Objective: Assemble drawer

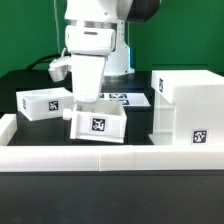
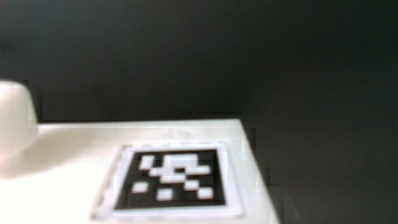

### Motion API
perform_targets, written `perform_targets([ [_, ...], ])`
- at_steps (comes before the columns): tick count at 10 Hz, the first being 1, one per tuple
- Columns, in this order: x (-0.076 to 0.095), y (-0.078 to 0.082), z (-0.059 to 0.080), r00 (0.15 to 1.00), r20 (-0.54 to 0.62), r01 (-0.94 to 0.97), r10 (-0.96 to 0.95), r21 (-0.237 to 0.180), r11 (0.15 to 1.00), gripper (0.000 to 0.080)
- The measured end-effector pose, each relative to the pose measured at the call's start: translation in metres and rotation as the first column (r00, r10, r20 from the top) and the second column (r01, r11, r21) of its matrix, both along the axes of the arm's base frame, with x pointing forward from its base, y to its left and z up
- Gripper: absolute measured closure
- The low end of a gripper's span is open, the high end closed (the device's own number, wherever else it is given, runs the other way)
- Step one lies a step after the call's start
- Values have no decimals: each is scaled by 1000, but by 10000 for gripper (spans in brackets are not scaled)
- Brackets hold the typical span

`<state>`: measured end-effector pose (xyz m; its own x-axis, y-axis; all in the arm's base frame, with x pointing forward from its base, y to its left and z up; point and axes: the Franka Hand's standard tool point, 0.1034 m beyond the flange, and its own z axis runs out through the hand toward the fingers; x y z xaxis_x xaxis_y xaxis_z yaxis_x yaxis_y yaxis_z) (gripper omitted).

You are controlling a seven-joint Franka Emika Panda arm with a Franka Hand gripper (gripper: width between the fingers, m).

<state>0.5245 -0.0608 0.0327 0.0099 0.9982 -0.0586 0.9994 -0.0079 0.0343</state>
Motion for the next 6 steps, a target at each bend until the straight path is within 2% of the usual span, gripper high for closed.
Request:
perform_targets([
  [1,2,-1,0,1000,-12,-25,25,3,1000,758],
  [2,2,-9,0,998,-19,-54,54,17,998,758],
  [4,1,-20,-1,998,-26,-49,51,69,996,758],
  [6,1,-19,-1,999,-27,-42,44,77,996,758],
])
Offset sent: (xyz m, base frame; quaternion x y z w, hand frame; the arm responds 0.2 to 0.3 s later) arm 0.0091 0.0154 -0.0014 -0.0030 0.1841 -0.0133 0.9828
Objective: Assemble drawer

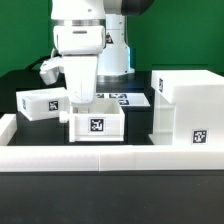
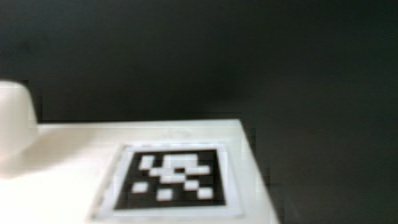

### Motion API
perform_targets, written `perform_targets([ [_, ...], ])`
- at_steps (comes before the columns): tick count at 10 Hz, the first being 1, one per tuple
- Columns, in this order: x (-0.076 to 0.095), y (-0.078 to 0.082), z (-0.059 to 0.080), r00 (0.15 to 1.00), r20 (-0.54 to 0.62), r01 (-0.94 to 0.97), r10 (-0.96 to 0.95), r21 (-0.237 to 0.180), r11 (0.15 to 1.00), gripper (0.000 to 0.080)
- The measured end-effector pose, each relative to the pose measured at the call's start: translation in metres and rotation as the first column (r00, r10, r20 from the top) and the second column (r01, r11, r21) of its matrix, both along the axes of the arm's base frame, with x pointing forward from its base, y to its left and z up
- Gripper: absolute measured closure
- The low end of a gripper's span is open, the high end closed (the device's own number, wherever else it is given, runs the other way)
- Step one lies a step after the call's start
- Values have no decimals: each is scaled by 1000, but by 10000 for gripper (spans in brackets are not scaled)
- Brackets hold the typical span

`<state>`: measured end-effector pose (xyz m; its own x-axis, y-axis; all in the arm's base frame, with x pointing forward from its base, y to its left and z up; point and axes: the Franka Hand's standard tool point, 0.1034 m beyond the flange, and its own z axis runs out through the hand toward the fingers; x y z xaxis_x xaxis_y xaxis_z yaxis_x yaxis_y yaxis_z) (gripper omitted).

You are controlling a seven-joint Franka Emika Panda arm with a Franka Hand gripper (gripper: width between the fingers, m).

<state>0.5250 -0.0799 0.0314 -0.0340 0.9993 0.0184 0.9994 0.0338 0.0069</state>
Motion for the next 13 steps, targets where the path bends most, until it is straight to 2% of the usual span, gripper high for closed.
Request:
perform_targets([
  [2,0,0,-1,1000,-1,1,-1,0,1000,758],
  [4,14,18,-1,999,3,-36,36,-9,999,758],
  [6,21,34,-8,997,-23,-72,72,-20,997,758],
  [11,20,35,-11,997,-37,-68,67,-19,998,758],
  [13,21,41,-13,996,-44,-76,76,-15,997,758],
])
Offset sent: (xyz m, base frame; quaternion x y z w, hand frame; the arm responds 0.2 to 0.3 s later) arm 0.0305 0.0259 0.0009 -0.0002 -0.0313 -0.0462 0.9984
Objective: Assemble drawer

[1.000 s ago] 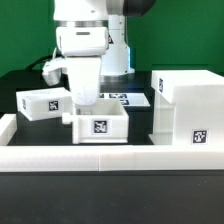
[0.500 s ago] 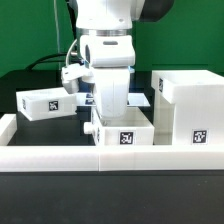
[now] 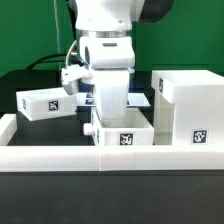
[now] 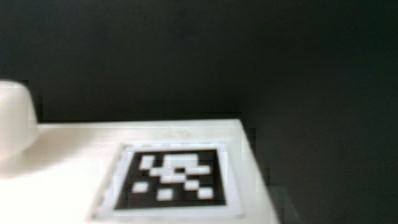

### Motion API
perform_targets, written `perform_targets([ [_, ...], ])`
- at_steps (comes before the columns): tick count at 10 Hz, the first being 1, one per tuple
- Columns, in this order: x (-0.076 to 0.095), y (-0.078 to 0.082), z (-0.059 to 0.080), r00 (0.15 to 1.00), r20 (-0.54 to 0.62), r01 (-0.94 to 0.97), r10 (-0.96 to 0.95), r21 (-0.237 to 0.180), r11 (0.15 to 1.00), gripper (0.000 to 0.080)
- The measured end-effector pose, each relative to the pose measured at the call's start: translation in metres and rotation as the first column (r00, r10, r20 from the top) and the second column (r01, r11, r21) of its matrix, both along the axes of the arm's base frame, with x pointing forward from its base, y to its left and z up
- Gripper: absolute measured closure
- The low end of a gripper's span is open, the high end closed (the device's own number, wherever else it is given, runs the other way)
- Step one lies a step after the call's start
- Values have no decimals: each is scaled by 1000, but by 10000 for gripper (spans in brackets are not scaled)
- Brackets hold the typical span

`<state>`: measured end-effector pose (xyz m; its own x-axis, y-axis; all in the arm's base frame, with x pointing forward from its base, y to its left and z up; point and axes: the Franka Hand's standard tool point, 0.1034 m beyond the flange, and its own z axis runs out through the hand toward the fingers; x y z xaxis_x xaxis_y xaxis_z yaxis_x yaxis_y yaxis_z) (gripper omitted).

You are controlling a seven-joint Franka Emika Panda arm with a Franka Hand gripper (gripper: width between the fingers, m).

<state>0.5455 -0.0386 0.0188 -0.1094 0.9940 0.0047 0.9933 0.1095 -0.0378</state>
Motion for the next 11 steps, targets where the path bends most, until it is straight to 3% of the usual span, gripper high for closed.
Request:
perform_targets([
  [5,1,20,-4,999,8,43,-43,9,999,757],
  [11,0,23,-7,998,37,42,-43,16,999,757],
])
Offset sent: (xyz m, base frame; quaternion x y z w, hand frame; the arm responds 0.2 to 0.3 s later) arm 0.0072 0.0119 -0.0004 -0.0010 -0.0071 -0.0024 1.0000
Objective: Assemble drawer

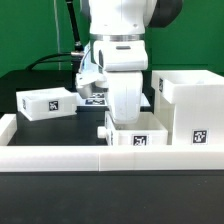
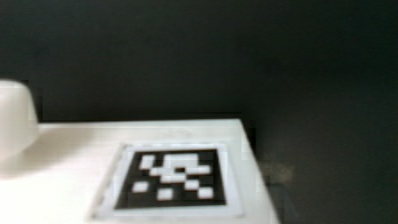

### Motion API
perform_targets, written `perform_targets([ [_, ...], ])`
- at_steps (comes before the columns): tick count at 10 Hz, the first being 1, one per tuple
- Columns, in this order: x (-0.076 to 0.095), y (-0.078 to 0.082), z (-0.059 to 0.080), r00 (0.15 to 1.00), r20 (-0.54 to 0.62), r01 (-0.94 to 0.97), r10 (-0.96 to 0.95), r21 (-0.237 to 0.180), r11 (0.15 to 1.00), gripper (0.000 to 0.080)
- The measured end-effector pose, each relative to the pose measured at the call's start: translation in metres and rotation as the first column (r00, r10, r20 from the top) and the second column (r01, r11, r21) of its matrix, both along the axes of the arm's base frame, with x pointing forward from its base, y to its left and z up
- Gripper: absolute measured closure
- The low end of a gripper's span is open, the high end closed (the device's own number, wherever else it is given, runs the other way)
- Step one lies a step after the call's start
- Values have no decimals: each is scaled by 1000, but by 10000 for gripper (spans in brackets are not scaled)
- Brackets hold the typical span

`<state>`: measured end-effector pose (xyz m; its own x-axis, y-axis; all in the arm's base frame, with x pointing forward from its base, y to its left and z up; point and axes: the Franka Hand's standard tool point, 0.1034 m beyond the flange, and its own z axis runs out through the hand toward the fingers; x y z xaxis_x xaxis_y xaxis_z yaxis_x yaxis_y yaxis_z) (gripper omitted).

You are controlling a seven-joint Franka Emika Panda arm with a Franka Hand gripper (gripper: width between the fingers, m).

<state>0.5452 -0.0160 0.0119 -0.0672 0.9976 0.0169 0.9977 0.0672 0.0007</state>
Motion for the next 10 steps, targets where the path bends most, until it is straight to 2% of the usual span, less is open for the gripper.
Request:
perform_targets([
  [10,1,1,-1,1000,25,0,0,3,1000,757],
])
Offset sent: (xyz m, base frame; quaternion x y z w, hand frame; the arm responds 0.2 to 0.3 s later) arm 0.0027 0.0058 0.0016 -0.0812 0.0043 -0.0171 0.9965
